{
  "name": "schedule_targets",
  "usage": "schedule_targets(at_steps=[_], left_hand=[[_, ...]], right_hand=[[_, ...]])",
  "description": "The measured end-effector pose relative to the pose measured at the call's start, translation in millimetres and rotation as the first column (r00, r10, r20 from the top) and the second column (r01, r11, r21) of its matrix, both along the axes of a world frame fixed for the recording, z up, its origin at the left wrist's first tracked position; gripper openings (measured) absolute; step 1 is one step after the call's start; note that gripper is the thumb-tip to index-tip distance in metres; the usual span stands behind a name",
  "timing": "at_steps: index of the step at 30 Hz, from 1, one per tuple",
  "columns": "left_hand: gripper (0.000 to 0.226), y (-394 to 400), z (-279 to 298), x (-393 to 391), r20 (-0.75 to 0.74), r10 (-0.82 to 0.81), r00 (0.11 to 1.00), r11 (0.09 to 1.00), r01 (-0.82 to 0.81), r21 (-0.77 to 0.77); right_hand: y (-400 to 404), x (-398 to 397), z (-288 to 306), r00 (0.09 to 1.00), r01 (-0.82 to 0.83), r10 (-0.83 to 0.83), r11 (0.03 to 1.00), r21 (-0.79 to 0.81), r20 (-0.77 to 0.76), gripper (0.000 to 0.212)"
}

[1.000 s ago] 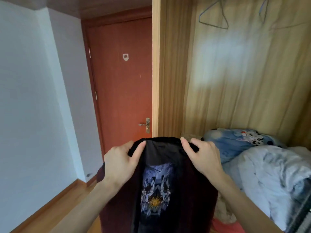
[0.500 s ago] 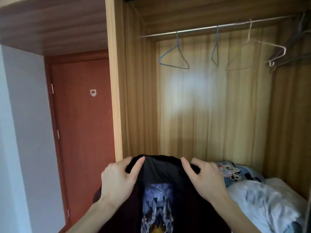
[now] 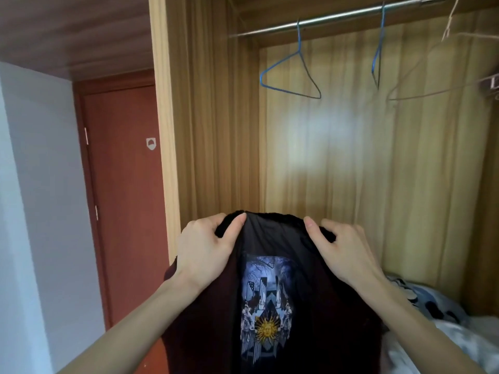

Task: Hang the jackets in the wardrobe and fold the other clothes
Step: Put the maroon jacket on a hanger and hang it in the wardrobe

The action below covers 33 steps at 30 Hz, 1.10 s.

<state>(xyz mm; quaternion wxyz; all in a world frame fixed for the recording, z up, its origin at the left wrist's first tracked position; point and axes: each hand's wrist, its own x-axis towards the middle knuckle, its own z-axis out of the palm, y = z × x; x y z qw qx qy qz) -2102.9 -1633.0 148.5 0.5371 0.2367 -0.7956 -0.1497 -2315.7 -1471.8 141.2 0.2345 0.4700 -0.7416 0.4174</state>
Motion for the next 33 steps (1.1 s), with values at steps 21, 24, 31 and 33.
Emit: schedule_targets(at_steps=[21,24,31,33], left_hand=[[0.046,-83,113,-78,0.127,-0.078,0.989,0.971,0.104,-0.217],[0.046,-80,106,-84,0.223,-0.067,0.973,0.95,0.131,-0.283],[0.044,-88,95,-85,0.252,-0.076,0.965,0.957,0.142,-0.254],[0.042,-90,93,-84,0.266,-0.079,0.961,0.957,0.148,-0.251]], right_hand=[[-122,-39,194,0.993,0.066,-0.03,0.943,-0.327,0.115,0.044],[-151,-33,268,0.963,-0.071,0.174,0.902,-0.425,0.207,0.046],[-227,-37,352,0.757,-0.157,0.352,0.916,-0.37,0.55,0.056],[-240,-40,354,0.731,-0.167,0.384,0.902,-0.399,0.564,0.029]])
